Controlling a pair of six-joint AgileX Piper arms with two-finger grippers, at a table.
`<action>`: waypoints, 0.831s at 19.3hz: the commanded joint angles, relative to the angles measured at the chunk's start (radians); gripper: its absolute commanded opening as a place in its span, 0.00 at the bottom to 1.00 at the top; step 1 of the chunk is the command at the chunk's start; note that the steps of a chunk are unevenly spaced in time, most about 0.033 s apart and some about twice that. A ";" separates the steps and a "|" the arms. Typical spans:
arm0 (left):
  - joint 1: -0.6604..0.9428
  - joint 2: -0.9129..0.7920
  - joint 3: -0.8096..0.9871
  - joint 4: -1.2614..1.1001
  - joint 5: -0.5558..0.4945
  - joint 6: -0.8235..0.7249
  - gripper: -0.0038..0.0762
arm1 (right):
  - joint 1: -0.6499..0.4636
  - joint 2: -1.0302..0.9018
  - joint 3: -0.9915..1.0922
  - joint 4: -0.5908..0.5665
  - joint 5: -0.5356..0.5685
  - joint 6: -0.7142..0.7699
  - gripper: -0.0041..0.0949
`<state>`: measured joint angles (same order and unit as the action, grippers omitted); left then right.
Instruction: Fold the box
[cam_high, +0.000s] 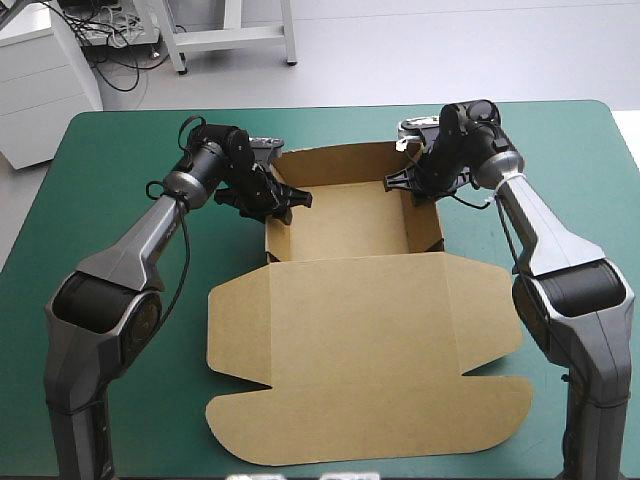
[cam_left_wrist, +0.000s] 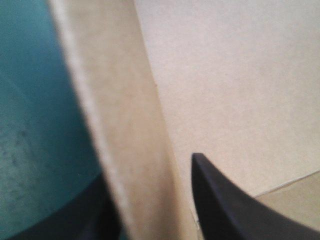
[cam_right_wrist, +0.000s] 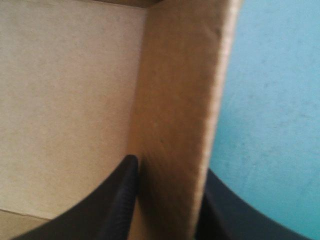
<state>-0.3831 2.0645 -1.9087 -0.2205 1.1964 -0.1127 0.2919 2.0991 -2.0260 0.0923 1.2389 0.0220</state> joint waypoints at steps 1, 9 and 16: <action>-0.028 -0.056 -0.038 -0.087 -0.012 0.001 0.78 | 0.018 -0.060 -0.025 0.128 0.009 -0.005 0.70; -0.028 -0.072 -0.122 0.035 0.101 0.001 0.80 | 0.018 -0.111 -0.025 0.054 0.009 -0.002 0.84; -0.028 -0.194 -0.141 0.258 0.101 0.001 0.80 | 0.018 -0.252 -0.025 -0.069 0.009 0.001 0.84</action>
<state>-0.4072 1.9718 -2.0166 -0.0145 1.2434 -0.1117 0.3084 1.9394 -2.0260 0.0418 1.2410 0.0268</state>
